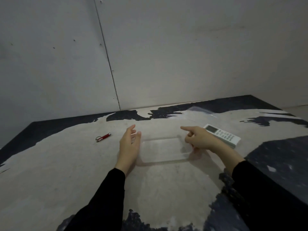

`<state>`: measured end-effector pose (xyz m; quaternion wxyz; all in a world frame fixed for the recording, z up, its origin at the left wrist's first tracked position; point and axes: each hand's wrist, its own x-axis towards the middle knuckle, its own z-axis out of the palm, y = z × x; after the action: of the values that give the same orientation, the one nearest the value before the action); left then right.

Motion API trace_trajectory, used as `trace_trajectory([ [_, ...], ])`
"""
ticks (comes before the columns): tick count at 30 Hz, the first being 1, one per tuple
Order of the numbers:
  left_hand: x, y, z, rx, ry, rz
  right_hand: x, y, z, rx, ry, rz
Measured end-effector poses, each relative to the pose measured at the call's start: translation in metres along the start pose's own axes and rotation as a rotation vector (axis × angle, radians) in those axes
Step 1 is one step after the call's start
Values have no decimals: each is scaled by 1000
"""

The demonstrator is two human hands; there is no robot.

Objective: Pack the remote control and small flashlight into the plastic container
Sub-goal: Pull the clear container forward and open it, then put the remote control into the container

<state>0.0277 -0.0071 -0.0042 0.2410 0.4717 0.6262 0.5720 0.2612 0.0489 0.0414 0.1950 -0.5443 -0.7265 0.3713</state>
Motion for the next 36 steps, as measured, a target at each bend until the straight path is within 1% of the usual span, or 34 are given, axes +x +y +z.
trace_trajectory([
  [2, -6, 2, 9, -42, -79, -59, -14, 3, -5, -36, -61, -18],
  [3, -9, 2, 12, -70, -95, -76, -18, 5, -7, -66, -39, -49],
  [4, -11, 1, 13, -96, -93, -83, -20, 8, -9, -100, 27, -102],
  [5, -14, 1, 13, -109, -86, -86, -21, 13, -12, -135, 137, -166],
  [7, -20, 2, 11, -115, -69, -85, -21, 30, -20, -201, 408, -278],
  [8, -22, 3, 10, -119, -65, -82, -19, 41, -25, -275, 522, -283],
  [9, -24, 3, 9, -121, -66, -79, -17, 53, -30, -376, 596, -240],
  [10, -25, 3, 9, -124, -71, -76, -16, 64, -34, -469, 619, -161],
  [12, -26, 3, 8, -127, -82, -67, -15, 79, -39, -552, 560, -8],
  [14, -26, 1, 7, -117, -85, -68, -13, 85, -39, -527, 486, 31],
  [16, -25, 0, 7, -107, -90, -59, -10, 88, -39, -485, 449, -15],
  [18, -25, -1, 7, -96, -95, -51, -9, 87, -38, -448, 464, -83],
  [22, -24, -1, 7, -100, -95, -48, -14, 54, -30, -305, 503, -366],
  [24, -25, 1, 7, -103, -96, -43, -20, 26, -20, -278, 421, -527],
  [25, -26, 0, 6, -107, -95, -46, -22, 14, -13, -273, 344, -592],
  [27, -26, 1, 7, -117, -96, -53, -25, -1, 3, -310, 182, -665],
  [29, -26, 1, 7, -124, -104, -49, -23, -10, 21, -413, 50, -664],
  [31, -25, 1, 7, -121, -111, -40, -19, -15, 33, -493, -48, -631],
  [33, -25, 1, 7, -113, -106, -26, -15, -19, 38, -504, -77, -605],
  [36, -23, -1, 6, -104, -108, -22, -11, -22, 42, -522, -58, -581],
])
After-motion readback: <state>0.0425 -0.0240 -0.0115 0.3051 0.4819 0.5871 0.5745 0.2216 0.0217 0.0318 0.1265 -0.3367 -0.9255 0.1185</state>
